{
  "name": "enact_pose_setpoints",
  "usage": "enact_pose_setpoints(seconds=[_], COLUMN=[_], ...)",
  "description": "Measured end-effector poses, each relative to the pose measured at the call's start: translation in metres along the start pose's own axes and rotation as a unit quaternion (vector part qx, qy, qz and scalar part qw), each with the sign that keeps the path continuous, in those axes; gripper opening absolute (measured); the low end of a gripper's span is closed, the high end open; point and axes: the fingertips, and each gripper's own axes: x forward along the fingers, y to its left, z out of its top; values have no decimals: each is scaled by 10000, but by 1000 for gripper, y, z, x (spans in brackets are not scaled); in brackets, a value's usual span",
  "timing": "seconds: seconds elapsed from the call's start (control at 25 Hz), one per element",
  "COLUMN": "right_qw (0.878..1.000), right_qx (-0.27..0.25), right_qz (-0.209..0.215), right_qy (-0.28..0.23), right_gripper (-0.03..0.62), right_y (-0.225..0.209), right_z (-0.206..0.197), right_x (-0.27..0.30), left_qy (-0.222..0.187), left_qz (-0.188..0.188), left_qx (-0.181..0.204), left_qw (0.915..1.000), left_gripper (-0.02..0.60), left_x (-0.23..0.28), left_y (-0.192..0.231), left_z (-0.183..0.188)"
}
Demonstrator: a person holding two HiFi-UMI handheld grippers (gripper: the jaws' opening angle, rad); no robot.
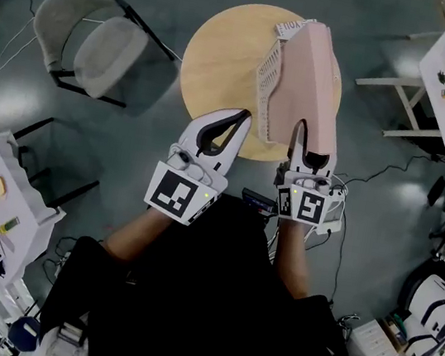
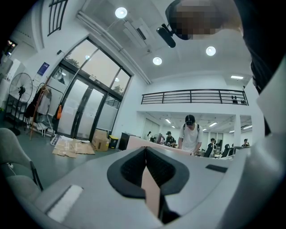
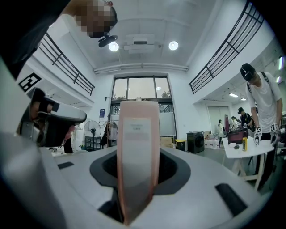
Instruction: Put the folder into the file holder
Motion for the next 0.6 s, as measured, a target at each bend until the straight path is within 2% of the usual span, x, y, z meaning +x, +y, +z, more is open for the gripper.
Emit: enact_pose_setpoints(seconds=[0.6], right_qw=[9999], right_qx=[76], right_qz=[-11], right_qy=[112], right_gripper=[140], right_y=[0], right_z=[-25], right_x=[4], left_qy=[22], left_qz=[7], left_qx=[-59], left_qw=[10000], left_gripper=[6], left_x=[1], left_y=[3], left_z=[-1])
